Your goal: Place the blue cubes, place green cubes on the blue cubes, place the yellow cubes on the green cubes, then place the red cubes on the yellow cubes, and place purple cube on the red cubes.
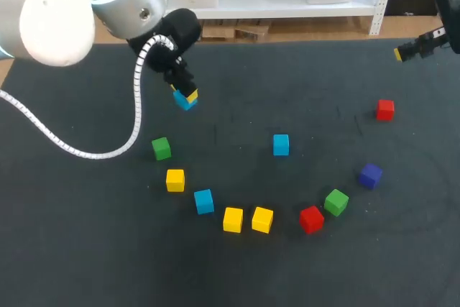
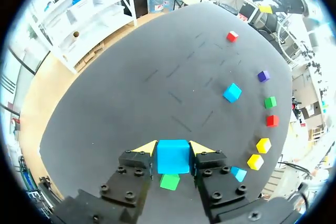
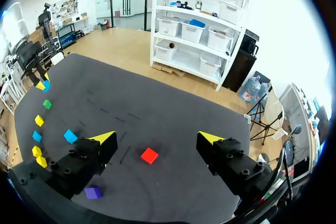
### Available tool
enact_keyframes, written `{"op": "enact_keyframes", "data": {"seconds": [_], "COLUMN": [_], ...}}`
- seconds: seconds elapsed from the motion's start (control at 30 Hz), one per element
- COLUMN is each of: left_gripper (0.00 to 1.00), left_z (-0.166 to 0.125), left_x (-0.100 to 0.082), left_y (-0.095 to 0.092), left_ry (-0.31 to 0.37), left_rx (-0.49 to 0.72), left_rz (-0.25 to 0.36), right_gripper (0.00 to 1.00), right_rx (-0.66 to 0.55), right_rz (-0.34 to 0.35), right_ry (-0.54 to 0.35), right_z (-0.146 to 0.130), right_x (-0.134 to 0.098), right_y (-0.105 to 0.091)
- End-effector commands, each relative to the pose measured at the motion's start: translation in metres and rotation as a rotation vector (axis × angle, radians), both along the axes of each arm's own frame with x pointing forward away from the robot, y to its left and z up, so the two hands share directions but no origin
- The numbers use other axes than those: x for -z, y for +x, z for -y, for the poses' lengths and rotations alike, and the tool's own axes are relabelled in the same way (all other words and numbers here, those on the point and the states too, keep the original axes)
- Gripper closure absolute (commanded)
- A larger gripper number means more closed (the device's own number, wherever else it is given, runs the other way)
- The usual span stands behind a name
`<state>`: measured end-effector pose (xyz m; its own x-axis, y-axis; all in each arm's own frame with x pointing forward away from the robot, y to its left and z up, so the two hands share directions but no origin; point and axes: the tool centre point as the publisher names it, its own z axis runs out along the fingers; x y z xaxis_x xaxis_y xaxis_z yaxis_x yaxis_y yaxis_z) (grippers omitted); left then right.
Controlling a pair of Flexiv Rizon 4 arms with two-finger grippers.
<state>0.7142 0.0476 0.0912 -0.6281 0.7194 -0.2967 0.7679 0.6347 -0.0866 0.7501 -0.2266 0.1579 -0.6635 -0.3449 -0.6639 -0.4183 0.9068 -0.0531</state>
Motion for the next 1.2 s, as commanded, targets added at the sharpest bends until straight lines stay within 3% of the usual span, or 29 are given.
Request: {"op": "enact_keyframes", "data": {"seconds": [0.03,0.27,0.33,0.47,0.6,0.63,0.7,0.73,0.77,0.83,0.87,0.93,1.1,1.2], "left_gripper": [1.0,1.0,1.0,1.0,1.0,1.0,1.0,1.0,1.0,1.0,1.0,1.0,1.0,1.0], "left_z": [-0.001,-0.001,0.002,0.023,0.043,0.05,0.061,0.073,0.075,0.093,0.094,0.106,0.122,0.127], "left_x": [0.0,0.0,-0.002,-0.008,-0.002,-0.001,0.002,0.003,0.004,0.01,0.011,0.012,0.017,0.021], "left_y": [0.0,0.0,0.004,0.013,0.019,0.021,0.022,0.022,0.022,0.022,0.021,0.018,0.009,0.0], "left_ry": [-0.002,-0.002,0.05,0.152,0.146,0.179,0.156,0.208,0.184,0.213,0.183,0.223,0.261,0.251], "left_rx": [0.002,0.002,0.025,0.196,0.37,0.447,0.505,0.611,0.6,0.81,0.8,0.909,0.999,1.033], "left_rz": [0.001,0.001,0.011,0.037,0.006,-0.006,-0.006,-0.005,-0.003,-0.01,-0.009,-0.021,-0.045,-0.072], "right_gripper": [0.0,0.0,0.0,0.0,0.0,0.0,0.0,0.0,0.0,0.0,0.0,0.0,0.0,0.0], "right_rx": [0.007,0.007,0.007,0.007,0.007,0.007,0.007,0.007,0.007,0.007,0.007,0.007,0.007,0.007], "right_rz": [0.01,0.01,0.01,0.01,0.01,0.01,0.01,0.01,0.01,0.01,0.01,0.01,0.01,0.01], "right_ry": [-0.002,-0.002,-0.002,-0.002,-0.002,-0.002,-0.002,-0.002,-0.002,-0.002,-0.002,-0.002,-0.002,-0.002], "right_z": [-0.001,-0.001,-0.001,-0.001,-0.001,-0.001,-0.001,-0.001,-0.001,-0.001,-0.001,-0.001,-0.001,-0.001], "right_x": [0.002,0.002,0.002,0.002,0.002,0.002,0.002,0.002,0.002,0.002,0.002,0.002,0.002,0.002], "right_y": [-0.001,-0.001,-0.001,-0.001,-0.001,-0.001,-0.001,-0.001,-0.001,-0.001,-0.001,-0.001,-0.001,-0.001]}}
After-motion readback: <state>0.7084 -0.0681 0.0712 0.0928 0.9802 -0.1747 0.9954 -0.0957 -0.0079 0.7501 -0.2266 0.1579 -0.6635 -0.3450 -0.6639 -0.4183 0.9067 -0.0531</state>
